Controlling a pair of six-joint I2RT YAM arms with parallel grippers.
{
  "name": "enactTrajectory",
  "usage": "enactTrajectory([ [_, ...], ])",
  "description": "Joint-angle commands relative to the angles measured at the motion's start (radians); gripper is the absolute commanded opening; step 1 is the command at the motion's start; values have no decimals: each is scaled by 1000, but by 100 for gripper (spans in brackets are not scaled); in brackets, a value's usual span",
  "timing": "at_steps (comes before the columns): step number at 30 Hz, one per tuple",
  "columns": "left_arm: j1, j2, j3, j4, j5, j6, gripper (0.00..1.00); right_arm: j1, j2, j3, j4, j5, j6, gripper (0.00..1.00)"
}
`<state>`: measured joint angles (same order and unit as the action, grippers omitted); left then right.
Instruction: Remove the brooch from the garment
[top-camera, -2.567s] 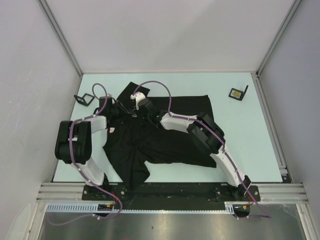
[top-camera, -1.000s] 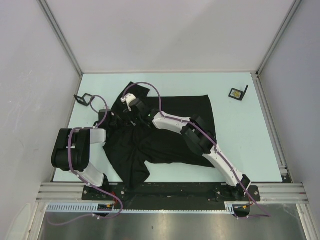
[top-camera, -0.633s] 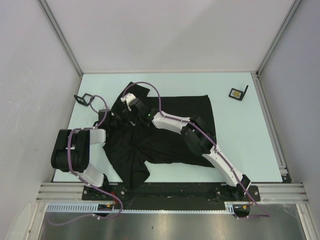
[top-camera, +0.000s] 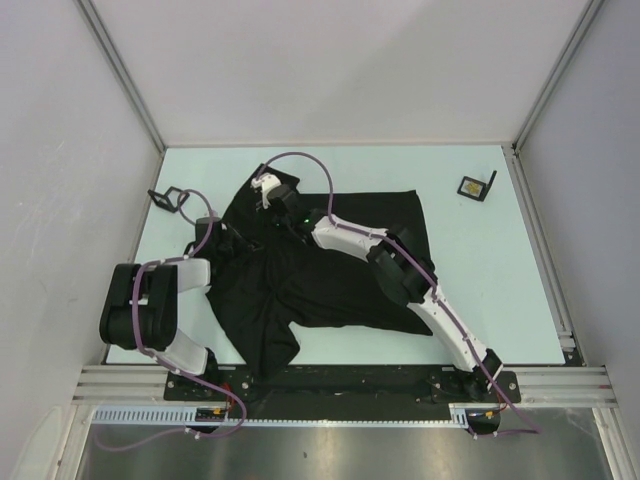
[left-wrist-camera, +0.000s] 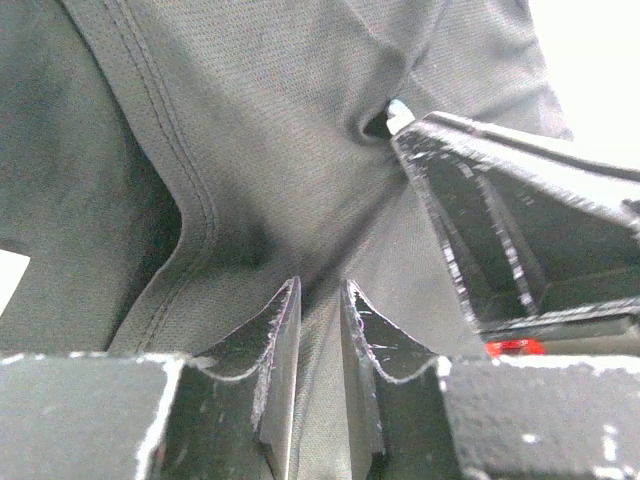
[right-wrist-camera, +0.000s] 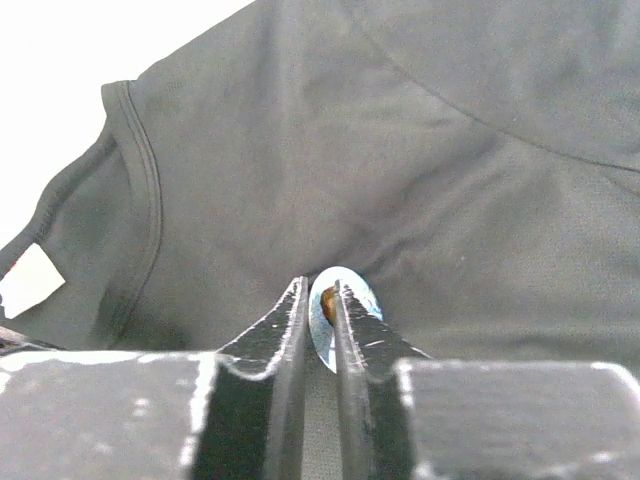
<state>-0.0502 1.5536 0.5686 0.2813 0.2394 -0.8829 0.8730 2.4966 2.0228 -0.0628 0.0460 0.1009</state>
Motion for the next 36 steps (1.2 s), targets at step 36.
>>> enactTrajectory([
  [36, -11, 269, 355, -24, 112, -1, 32, -74, -170, -259, 133, -98, 164, 42],
])
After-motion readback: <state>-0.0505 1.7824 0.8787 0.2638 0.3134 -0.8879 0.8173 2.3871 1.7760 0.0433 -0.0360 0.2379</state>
